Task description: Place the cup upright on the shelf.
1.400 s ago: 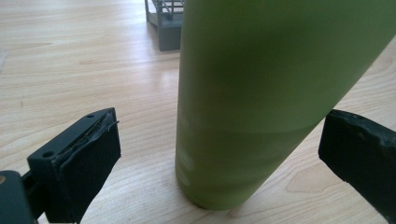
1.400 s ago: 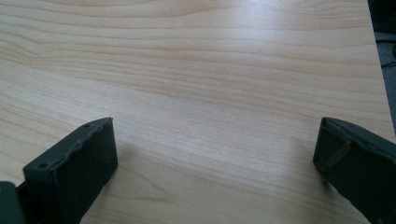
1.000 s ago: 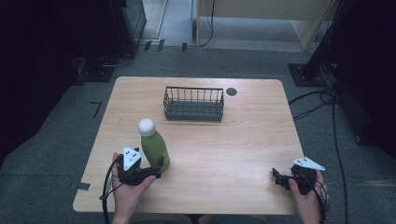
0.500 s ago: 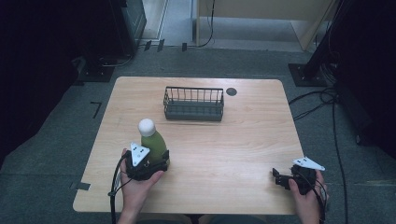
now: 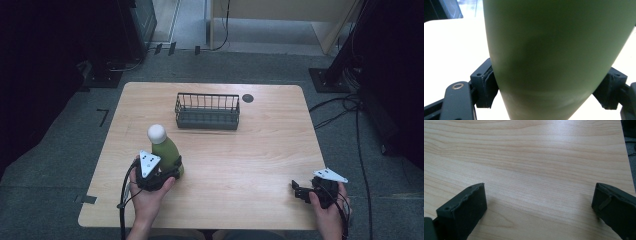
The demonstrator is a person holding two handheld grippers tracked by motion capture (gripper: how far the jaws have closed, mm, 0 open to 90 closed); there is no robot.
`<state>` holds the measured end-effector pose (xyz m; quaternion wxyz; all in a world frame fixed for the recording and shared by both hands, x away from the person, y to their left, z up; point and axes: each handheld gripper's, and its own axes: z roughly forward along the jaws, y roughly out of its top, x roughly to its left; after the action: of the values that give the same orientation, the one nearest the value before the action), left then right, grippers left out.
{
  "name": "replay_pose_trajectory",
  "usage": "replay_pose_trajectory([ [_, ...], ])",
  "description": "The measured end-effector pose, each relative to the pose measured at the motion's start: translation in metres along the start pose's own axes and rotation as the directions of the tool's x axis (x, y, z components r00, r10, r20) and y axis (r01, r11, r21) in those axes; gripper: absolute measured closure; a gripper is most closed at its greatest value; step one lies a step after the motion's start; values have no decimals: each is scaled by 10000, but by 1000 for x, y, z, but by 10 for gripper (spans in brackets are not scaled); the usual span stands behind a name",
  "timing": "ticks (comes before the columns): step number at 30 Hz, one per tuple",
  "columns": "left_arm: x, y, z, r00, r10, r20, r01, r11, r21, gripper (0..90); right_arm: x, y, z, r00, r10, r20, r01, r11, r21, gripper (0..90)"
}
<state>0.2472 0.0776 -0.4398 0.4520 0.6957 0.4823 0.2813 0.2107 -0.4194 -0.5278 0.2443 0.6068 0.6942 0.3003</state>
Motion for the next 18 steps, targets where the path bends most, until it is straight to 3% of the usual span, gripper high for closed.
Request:
replay_pose_trajectory([
  [8,-4,21,11,9997,233,-54,-234,9996,-140,210,0,0,0,10000,4,1,-4,10000,-9,0],
  [18,-4,58,33,9990,453,14,-451,9971,-610,210,0,0,0,10000,3,-9,-3,10000,-8,0],
])
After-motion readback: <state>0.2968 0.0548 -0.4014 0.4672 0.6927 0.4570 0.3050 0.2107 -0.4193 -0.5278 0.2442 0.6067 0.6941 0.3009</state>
